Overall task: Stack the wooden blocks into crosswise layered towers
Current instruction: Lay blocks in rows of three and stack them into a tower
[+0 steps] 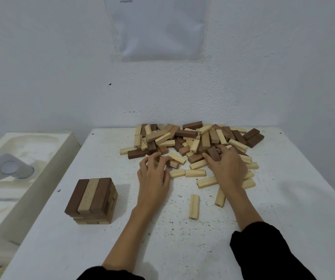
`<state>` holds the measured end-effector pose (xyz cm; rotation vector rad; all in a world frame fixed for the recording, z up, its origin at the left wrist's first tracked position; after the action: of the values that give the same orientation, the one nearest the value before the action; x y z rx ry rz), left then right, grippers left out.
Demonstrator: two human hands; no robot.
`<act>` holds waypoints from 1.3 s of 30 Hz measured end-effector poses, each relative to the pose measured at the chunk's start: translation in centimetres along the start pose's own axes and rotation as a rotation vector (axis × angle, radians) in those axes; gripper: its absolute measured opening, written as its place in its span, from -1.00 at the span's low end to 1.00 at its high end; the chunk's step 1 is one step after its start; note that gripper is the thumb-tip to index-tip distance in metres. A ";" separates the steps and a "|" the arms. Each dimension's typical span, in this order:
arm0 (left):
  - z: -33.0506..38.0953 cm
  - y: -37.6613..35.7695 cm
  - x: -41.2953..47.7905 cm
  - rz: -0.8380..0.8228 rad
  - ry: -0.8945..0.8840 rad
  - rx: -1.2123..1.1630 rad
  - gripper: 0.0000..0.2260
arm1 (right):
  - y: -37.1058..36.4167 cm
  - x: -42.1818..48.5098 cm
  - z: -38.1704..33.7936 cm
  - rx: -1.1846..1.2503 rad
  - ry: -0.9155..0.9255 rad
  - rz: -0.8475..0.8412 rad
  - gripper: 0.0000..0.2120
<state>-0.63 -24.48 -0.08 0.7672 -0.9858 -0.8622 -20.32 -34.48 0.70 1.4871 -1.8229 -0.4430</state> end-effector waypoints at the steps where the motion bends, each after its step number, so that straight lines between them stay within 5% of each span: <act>1: 0.0 0.0 0.0 0.002 -0.001 -0.002 -0.70 | 0.1 0.0 0.1 0.024 -0.009 0.007 -0.56; 11: -0.7 0.4 0.1 0.051 0.034 -0.094 -0.79 | 2.3 -1.2 0.6 0.237 0.005 0.097 -0.82; 23: -0.7 0.3 -0.1 0.019 0.028 -0.105 -0.79 | 1.5 -1.0 0.5 0.140 0.018 0.041 -0.60; 32: -1.0 0.9 0.1 0.074 0.033 -0.115 -0.94 | 4.2 -2.3 -1.2 0.483 0.205 0.209 -0.68; 39: -0.5 0.5 0.2 0.062 -0.019 0.002 -0.80 | 4.5 -6.4 -3.2 0.761 0.192 0.103 -0.72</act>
<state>-0.02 -24.32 0.27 0.7277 -1.0226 -0.8163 -20.72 -26.64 3.82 1.8181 -1.9955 0.4934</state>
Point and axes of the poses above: each hand's wrist, its own x-axis towards the middle knuckle, its own y-axis out of the back of the hand, z = x × y, the point moved 9 cm from there along x, towards the middle knuckle, and after that the axes turned 9 degrees about x, right-handed, at the moved point
